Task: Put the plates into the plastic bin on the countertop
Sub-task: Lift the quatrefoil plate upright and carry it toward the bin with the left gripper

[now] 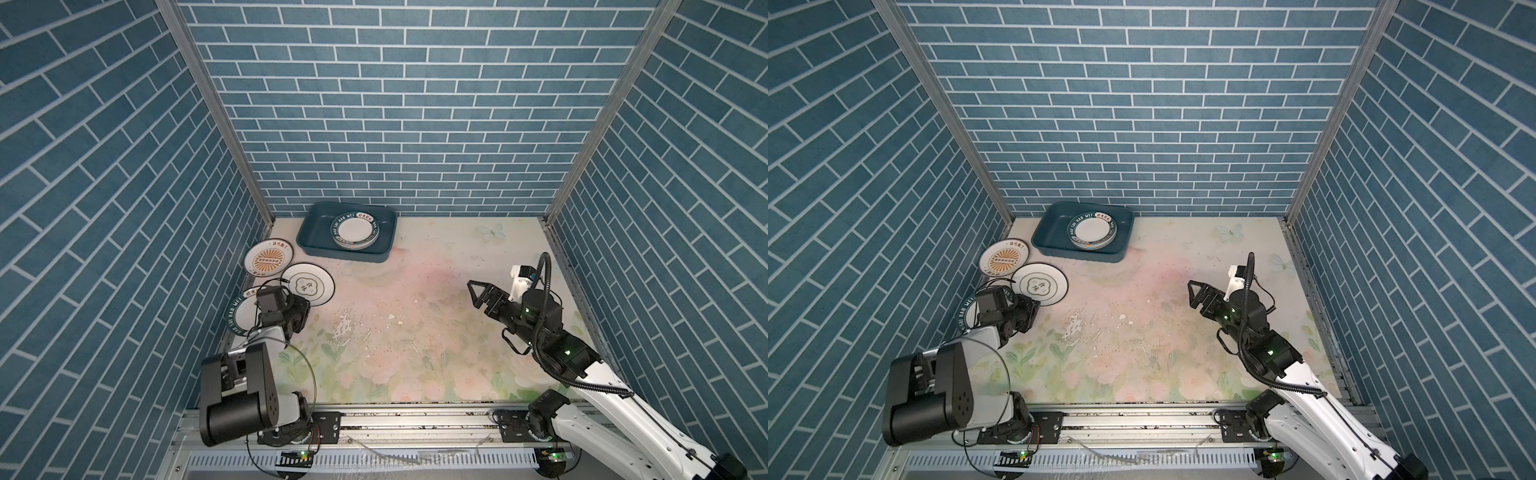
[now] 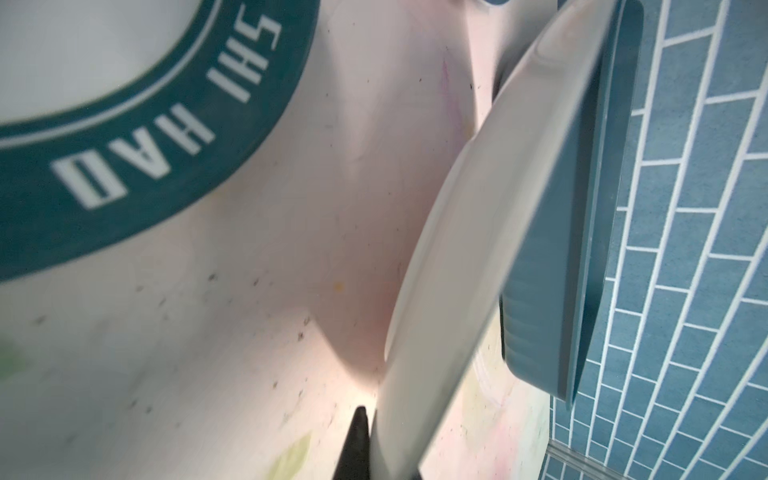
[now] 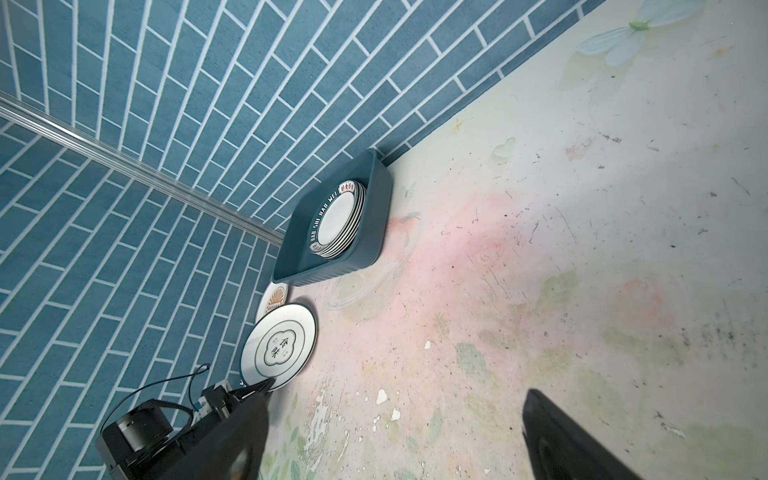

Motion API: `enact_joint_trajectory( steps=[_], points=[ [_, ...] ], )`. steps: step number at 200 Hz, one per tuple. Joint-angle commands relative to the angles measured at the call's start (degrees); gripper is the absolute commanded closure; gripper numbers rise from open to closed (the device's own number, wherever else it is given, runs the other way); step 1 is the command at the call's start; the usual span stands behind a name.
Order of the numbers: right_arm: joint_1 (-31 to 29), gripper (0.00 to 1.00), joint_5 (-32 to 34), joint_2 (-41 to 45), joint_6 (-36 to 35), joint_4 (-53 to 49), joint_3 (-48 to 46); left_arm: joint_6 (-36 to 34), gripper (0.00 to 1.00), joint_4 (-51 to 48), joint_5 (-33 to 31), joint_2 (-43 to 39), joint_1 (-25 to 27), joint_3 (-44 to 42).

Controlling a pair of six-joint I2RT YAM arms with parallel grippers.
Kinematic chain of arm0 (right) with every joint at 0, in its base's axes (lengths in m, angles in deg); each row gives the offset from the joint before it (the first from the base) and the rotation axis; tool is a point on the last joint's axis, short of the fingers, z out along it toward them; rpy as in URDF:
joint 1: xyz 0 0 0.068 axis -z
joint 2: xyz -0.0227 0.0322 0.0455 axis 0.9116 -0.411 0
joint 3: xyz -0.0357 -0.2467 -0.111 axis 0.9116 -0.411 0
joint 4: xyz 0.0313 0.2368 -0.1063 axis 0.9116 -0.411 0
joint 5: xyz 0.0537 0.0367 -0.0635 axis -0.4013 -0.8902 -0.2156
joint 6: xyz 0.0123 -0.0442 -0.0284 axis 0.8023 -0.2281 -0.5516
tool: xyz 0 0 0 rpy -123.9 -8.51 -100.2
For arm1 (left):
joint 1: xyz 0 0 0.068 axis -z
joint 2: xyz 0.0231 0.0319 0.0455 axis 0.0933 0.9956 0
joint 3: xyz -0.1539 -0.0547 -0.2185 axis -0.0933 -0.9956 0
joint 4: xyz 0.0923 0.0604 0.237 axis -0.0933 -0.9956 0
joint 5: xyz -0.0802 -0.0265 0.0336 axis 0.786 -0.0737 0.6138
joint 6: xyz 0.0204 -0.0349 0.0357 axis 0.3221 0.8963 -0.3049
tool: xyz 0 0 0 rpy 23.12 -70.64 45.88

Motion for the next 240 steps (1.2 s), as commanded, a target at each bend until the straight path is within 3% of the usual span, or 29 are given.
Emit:
enact_joint_trajectory(
  steps=[1,26,83,132,240],
  points=[
    [-0.4,0.05,1.8,1.7,1.3,-0.1,-1.0,-4.0,1.00,-5.7,3.9,-6.8,0.1,0.1],
    [-0.4,0.05,1.4,1.7,1.1,-0.5,-0.9,-5.6,1.00,-10.7,9.8,-12.0,0.1,1.8],
    [-0.4,0.05,0.9,2.4,1.6,1.4,-2.3,-5.7,1.00,-16.2,15.0,-20.3,0.1,4.0],
    [-0.5,0.05,-0.5,2.4,0.2,1.4,-2.0,-5.3,1.00,-14.0,20.1,-16.5,0.2,6.7],
    [-0.4,0.03,0.1,-1.9,-1.4,7.7,-1.9,-5.8,1.00,-11.6,20.6,-1.5,3.4,20.2]
  ],
)
